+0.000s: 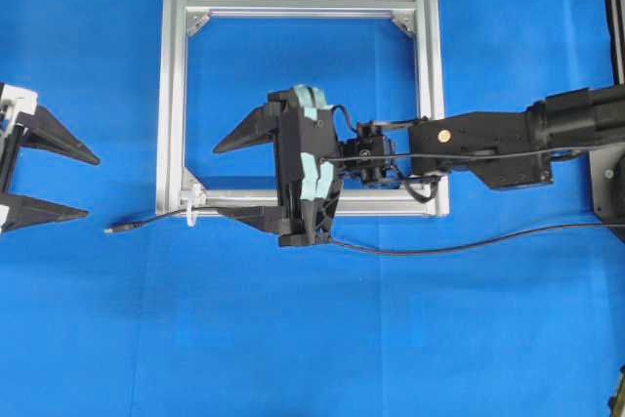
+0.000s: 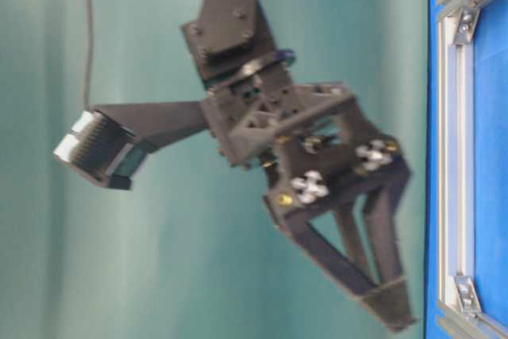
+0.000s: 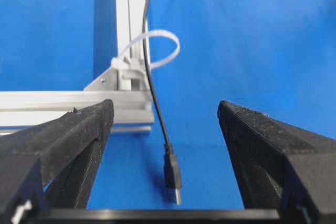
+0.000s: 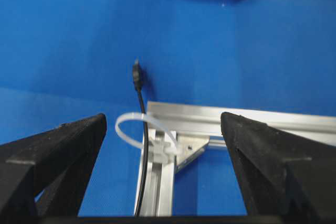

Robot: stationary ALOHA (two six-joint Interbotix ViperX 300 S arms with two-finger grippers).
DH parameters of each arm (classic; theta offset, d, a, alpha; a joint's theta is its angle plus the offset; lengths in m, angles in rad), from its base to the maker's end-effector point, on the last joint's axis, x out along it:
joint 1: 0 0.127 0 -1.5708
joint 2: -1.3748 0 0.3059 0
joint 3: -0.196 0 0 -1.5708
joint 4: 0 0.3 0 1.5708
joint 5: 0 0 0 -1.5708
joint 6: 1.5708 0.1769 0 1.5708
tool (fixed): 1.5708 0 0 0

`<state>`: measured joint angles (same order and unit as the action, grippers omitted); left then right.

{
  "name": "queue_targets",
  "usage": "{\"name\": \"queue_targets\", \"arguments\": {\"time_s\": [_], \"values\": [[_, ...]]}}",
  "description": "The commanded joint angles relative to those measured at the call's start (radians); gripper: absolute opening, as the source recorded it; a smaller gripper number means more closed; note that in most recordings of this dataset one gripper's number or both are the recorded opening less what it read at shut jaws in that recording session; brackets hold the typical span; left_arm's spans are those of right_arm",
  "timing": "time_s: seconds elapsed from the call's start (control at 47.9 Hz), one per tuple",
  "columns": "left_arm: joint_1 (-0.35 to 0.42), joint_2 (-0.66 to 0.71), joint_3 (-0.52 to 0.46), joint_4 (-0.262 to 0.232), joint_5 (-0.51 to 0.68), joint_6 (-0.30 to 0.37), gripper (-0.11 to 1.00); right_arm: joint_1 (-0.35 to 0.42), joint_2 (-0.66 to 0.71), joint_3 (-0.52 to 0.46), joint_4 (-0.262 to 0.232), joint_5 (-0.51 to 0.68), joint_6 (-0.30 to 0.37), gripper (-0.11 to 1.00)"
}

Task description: Insert the wire through the string loop located on the left side.

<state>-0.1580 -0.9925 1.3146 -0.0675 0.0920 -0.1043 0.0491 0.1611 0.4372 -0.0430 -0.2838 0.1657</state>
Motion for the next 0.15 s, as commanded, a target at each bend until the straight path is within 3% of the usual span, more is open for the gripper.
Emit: {"name": "queue_targets", "arguments": {"time_s": [0.0, 0.125], "values": [[0.005, -0.003, -0.025, 0.005, -0.021, 0.006, 0.74, 0.002, -0.041, -0.006, 0.000, 0.003, 0.002, 0.94], [0.003, -0.011, -0.026, 0.006, -0.025, 0.017, 0.74, 0.002, -0.043, -0.006, 0.000, 0.005, 0.002, 0.94]]}}
